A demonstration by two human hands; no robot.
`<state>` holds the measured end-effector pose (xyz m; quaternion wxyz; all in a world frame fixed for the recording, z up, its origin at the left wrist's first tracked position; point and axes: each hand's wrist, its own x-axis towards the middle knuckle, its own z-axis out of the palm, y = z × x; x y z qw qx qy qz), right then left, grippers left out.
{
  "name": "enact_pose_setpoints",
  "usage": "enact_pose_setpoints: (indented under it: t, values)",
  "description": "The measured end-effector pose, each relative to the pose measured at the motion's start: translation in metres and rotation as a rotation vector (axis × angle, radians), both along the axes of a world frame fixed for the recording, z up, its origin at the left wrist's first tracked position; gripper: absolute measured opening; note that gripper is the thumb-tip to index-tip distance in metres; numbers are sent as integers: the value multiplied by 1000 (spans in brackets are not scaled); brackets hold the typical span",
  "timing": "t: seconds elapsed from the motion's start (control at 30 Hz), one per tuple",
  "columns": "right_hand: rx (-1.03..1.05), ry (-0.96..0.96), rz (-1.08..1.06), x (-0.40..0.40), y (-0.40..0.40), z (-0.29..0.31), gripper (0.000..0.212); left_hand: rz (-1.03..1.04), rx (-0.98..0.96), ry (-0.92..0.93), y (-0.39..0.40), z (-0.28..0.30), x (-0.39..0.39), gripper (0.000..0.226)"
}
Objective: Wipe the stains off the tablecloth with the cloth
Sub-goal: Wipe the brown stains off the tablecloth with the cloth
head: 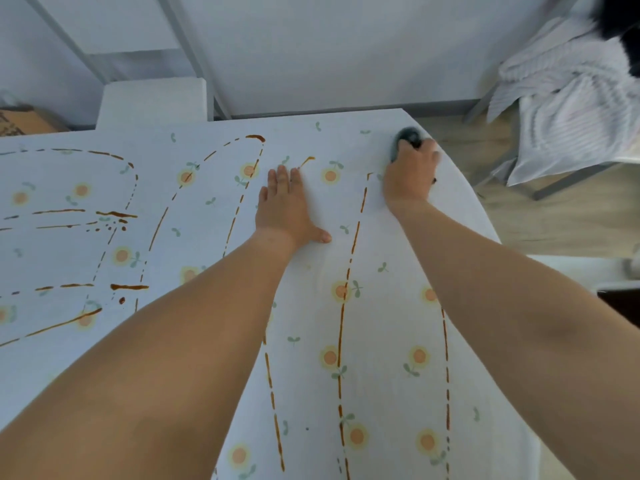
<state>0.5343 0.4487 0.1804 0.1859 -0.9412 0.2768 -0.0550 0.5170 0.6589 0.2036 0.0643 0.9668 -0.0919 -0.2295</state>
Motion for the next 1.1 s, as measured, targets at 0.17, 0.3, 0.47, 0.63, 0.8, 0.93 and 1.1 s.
enact_pose_setpoints:
  t: [0.17, 0.3, 0.47, 0.63, 0.8, 0.93, 1.1]
  values:
    - [-46, 49, 825, -7, 53, 1, 41, -102, 89, 81, -6, 0, -37, 148]
    - [-67, 12, 366, -30, -16, -3, 42, -73, 52, 110, -5, -3, -37, 152]
    - [24, 8, -27, -33, 13, 3, 46, -31, 26, 106, -7, -4, -37, 154]
    - [-22, 68, 807, -38, 54, -4, 43, -15, 2, 99, -6, -3, -38, 152]
    - [-4, -53, 150, -70, -39, -6, 34, 0, -18, 108, -5, -6, -41, 153]
    - [122, -26, -128, -75, -7, 5, 35, -28, 7, 126, -4, 0, -40, 151]
    - [35, 63, 738, -87, 59, 2, 38, -55, 33, -6, -1, 1, -79, 119]
